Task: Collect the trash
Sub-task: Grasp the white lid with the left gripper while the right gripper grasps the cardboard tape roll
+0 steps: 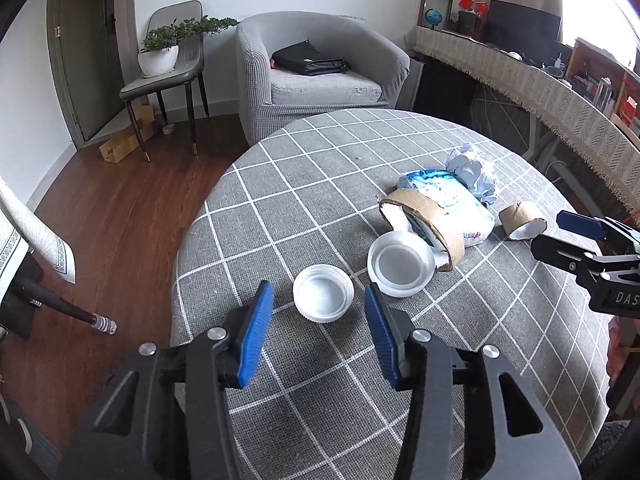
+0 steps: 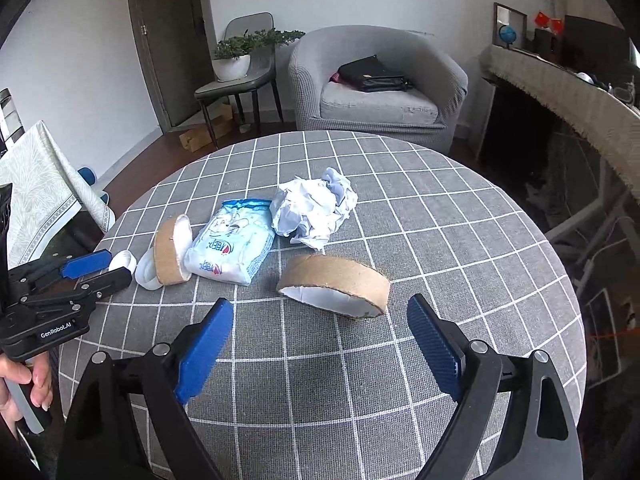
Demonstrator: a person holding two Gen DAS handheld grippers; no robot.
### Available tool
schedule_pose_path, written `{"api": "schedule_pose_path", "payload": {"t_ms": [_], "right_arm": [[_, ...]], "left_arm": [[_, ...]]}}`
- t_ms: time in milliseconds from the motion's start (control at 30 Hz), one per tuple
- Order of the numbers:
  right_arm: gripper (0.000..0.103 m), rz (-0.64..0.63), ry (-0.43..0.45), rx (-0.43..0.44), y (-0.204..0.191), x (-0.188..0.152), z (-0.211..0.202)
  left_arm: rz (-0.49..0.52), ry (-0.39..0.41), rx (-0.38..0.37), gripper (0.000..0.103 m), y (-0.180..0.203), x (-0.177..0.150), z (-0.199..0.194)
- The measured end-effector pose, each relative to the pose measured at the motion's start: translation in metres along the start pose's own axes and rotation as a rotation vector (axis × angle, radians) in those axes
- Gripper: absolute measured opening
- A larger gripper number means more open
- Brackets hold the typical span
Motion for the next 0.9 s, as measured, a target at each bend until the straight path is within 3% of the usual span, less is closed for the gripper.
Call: {"api": "schedule_pose_path", "payload": {"t_ms": [167, 333, 467, 600, 833, 900], "right_arm": [[0.089, 0.04, -0.023, 0.006, 0.005, 0.0, 0.011], [0.089, 0.046, -0.023, -0.015, 0.003, 0.004, 0.02], [0.089, 0.038, -0.031, -0.04, 0.001, 0.005, 0.026], [0.08, 0.023, -0.042, -0.064, 0.001, 0.002, 0.03], [0.077, 0.014, -0.048, -0.086, 0.001, 0.005, 0.033], [0.072, 0.01, -0.053, -0.094, 0.0, 0.007, 0.036]], "left_arm": [[0.006, 0.009, 0.02, 0.047, 0.001, 0.0, 0.001], [0.0, 0.016, 0.022, 0.033, 0.0, 0.001, 0.0], [-0.018, 0.019, -0.006, 0.033, 0.002, 0.002, 0.0], [-0.027, 0.024, -0.026, 0.032, 0.004, 0.003, -0.003], [-0.041, 0.035, -0.041, 0.032, 0.0, 0.003, -0.011], [-0.04, 0.04, -0.045, 0.032, -0.002, 0.002, -0.014]]}}
Point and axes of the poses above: each gripper's, at about its wrist camera, not at the fingertips, and z roughly the way its jaws point, y to its right, x to its top, the point moved 10 cm from there along z, roughly the way its jaws point, and after that the axes turned 6 degrees about z, right-handed, at the moved point
